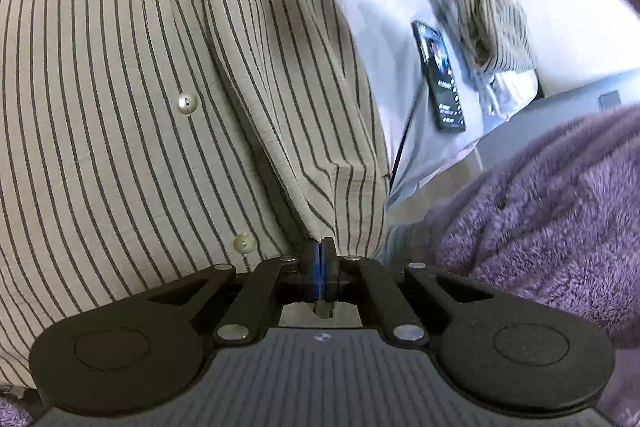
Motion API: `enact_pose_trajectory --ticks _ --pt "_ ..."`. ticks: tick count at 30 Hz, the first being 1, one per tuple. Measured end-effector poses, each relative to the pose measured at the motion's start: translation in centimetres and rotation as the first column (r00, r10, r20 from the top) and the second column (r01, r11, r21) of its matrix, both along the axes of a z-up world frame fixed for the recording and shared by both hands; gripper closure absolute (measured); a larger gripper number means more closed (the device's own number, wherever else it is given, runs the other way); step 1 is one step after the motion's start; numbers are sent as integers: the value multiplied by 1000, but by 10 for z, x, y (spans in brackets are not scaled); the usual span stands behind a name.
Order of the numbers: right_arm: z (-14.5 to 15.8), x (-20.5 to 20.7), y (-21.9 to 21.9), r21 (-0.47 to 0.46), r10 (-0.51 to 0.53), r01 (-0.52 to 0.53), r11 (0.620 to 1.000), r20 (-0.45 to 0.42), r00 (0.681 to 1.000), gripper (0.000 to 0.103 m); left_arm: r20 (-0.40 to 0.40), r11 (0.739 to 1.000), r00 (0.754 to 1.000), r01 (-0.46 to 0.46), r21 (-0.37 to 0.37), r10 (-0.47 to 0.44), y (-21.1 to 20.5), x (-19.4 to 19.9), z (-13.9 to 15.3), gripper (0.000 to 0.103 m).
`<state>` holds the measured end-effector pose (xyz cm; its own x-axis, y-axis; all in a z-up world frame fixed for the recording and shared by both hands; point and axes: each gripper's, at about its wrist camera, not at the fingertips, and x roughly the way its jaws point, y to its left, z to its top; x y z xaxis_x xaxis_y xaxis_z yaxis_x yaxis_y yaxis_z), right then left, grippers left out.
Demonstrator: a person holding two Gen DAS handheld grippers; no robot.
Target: Fold clothes
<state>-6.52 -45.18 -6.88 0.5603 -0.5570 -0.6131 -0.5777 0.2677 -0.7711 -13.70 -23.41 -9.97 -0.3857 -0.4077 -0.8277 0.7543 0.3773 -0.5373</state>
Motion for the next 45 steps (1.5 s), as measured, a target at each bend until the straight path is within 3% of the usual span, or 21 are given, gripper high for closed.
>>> enact_pose_trajectory --ticks 4,7,13,18,23,25,28,29,32,33,35,38,42,45 --pt "-1 -73 27 150 -102 100 984 7 995 50 30 1000 999 -17 -16 17 7 -1 3 103" --pt "0 -115 45 268 -189 180 946 7 982 50 47 999 999 -22 -28 23 12 -4 4 103" --pt "-15 -195 77 486 -330 335 807 -100 939 50 72 999 996 -42 -8 43 17 -2 -5 103" --pt "-38 -242 96 549 -408 449 705 -204 890 59 110 999 993 -38 22 36 14 -5 -15 103" --pt "-58 -260 112 616 -400 485 621 -283 872 59 135 999 991 4 36 -9 8 -12 -23 103" --pt "-65 -263 114 652 -376 500 570 -334 864 59 141 999 990 15 52 -23 7 -14 -27 103" --pt "-80 -260 108 659 -399 547 517 -380 835 59 174 997 984 37 68 -48 10 -16 -28 103" --pt "-83 -257 103 667 -417 566 485 -392 820 59 175 997 983 41 69 -52 11 -16 -29 103" --pt "-79 -250 78 725 -472 620 299 -452 756 61 183 997 982 42 68 -54 13 -17 -29 103" --pt "-76 -250 72 738 -483 624 257 -461 744 64 180 997 982 43 69 -55 13 -17 -30 103" --pt "-72 -250 66 757 -497 619 208 -463 734 67 176 996 983 44 72 -56 13 -16 -32 103" --pt "-68 -251 64 770 -514 612 179 -457 726 67 183 995 981 56 81 -70 11 -18 -35 103" --pt "-61 -255 69 774 -543 610 172 -442 714 66 203 993 975 75 88 -92 10 -19 -36 103" --pt "-59 -253 61 775 -576 614 148 -437 691 67 216 991 970 92 94 -111 8 -22 -38 103"
